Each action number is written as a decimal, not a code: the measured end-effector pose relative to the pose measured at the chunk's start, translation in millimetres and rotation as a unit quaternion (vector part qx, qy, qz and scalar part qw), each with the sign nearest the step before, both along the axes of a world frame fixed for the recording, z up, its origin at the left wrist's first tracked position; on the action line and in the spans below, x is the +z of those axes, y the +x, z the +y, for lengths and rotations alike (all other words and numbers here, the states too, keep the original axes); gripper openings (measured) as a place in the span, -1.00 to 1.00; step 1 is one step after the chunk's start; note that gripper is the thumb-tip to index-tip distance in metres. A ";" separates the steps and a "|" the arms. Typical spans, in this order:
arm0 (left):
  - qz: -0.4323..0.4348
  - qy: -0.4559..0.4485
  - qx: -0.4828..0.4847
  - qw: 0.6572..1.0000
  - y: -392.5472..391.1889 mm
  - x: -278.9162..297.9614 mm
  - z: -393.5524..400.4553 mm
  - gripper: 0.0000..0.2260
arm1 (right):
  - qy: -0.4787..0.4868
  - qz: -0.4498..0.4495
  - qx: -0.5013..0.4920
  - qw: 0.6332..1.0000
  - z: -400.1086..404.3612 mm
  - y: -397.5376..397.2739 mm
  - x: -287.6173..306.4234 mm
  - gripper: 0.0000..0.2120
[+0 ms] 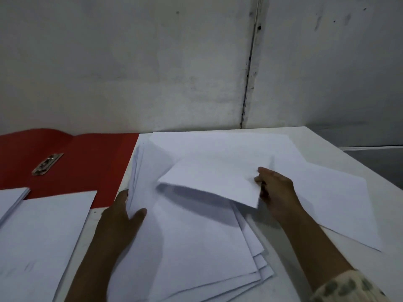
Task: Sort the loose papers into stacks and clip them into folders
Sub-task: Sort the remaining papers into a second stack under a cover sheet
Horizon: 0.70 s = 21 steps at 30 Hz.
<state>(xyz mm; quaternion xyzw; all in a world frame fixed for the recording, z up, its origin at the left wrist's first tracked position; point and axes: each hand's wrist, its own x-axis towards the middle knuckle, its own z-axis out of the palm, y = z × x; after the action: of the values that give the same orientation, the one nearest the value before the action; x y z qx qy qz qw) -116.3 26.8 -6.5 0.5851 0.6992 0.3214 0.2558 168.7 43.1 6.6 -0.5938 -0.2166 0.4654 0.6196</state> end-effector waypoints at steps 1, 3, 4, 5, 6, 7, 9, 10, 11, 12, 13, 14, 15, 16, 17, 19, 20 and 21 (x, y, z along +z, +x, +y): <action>-0.009 0.004 0.001 1.000 -0.5 0.0 -1.3 -0.51 | -0.016 -0.030 0.038 0.999 -4.6 -1.4 -1.2 -0.86; -0.031 0.010 0.004 0.999 -1.8 -1.4 -1.0 -0.55 | -0.061 -0.120 0.088 0.987 -11.9 -3.4 -1.8 -0.73; -0.042 0.012 0.007 0.999 -2.1 -2.1 -2.7 -0.58 | -0.077 -0.165 0.097 0.979 -15.7 -4.6 -2.1 -0.63; -0.052 0.018 0.009 0.998 -1.6 -2.5 -3.6 -0.61 | -0.080 -0.200 0.102 0.971 -17.8 -4.4 -3.1 -0.57; -0.060 0.022 0.010 0.998 -1.0 -2.1 -5.7 -0.62 | -0.075 -0.224 0.110 0.966 -20.3 -4.9 -4.3 -0.57; -0.065 0.026 0.011 0.997 1.1 -1.3 -7.5 -0.62 | -0.069 -0.242 0.122 0.960 -21.1 -4.9 -6.6 -0.59; -0.076 0.036 0.011 0.996 4.5 -0.1 -10.1 -0.61 | -0.065 -0.285 0.150 0.944 -24.5 -9.7 -8.5 -0.62; -0.089 0.036 0.010 0.995 5.8 -0.2 -10.3 -0.59 | -0.062 -0.308 0.163 0.935 -25.7 -12.9 -9.3 -0.61; -0.099 0.031 0.010 0.995 6.6 0.8 -11.1 -0.56 | -0.055 -0.329 0.179 0.926 -26.3 -16.4 -10.9 -0.61; -0.108 0.023 0.007 0.994 6.2 -0.2 -10.2 -0.52 | -0.044 -0.352 0.193 0.915 -26.9 -20.4 -12.5 -0.60; -0.114 0.018 -0.002 0.993 5.4 -0.8 -10.4 -0.49 | -0.031 -0.374 0.204 0.904 -27.8 -24.5 -14.3 -0.60; -0.123 0.019 -0.011 0.992 4.9 -1.9 -10.1 -0.50 | -0.020 -0.395 0.209 0.894 -29.0 -28.2 -15.8 -0.61; -0.128 0.026 -0.017 0.991 4.5 -3.0 -10.5 -0.51 | -0.012 -0.418 0.212 0.883 -29.8 -31.3 -17.5 -0.61; -0.130 0.032 -0.022 0.991 4.9 -3.9 -11.0 -0.52 | -0.006 -0.444 0.214 0.870 -30.7 -33.6 -18.9 -0.62; -0.127 0.036 -0.026 0.991 5.8 -5.3 -11.9 -0.52 | -0.005 -0.470 0.219 0.855 -31.5 -35.3 -21.1 -0.62; -0.131 0.049 -0.031 0.990 7.6 -6.9 -12.8 -0.52 | -0.007 -0.507 0.233 0.830 -32.6 -37.2 -24.4 -0.64; -0.147 0.056 -0.031 0.987 8.6 -6.6 -13.7 -0.53 | -0.008 -0.508 0.229 0.831 -33.0 -37.5 -24.8 -0.66; -0.167 0.064 -0.031 0.983 9.7 -4.2 -14.2 -0.53 | -0.004 -0.498 0.215 0.840 -32.1 -37.4 -23.7 -0.66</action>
<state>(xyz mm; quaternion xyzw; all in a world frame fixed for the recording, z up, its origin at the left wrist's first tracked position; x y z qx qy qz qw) -106.6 12.5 -10.8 0.5596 0.6060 0.4509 0.3409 131.3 11.0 -17.1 -0.6864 -0.6161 0.2295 0.3108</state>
